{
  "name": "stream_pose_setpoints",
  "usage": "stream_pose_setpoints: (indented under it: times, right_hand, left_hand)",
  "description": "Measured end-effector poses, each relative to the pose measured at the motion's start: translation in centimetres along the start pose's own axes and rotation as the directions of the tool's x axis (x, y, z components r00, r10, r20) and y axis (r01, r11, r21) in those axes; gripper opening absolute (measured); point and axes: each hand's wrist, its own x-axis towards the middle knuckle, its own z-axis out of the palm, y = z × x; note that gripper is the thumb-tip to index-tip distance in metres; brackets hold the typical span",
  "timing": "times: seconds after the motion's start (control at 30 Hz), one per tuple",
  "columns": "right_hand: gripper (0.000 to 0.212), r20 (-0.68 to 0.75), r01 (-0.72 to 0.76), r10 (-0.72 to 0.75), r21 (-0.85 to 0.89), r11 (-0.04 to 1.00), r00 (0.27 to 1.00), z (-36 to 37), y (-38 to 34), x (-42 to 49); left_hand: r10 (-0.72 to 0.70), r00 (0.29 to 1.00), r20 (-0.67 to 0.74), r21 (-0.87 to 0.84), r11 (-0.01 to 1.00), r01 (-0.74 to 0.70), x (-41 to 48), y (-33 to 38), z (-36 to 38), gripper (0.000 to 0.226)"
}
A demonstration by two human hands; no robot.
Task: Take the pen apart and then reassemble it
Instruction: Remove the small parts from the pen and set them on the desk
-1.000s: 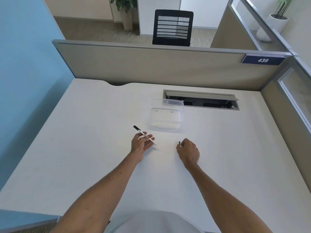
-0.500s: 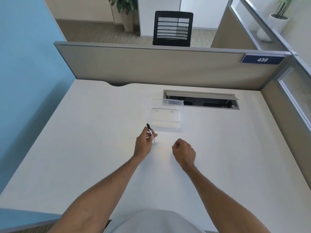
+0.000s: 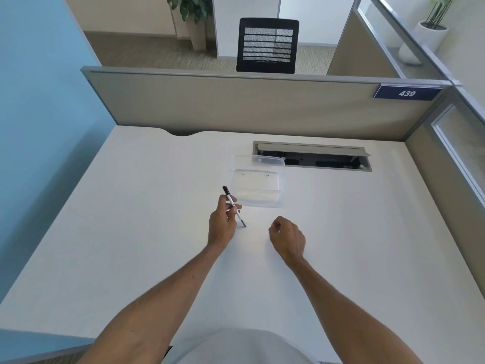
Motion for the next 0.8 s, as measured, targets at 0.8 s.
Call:
stream_pose_setpoints:
  times: [0.8]
  right_hand:
    - [0.019, 0.165, 0.270, -0.256, -0.064, 0.961, 0.952, 1.7, -4.4, 1.2]
  left_hand:
    - [-0.327, 0.938, -0.117, -0.311, 0.909, 0.278, 2.6, -0.5, -3.9, 0.035]
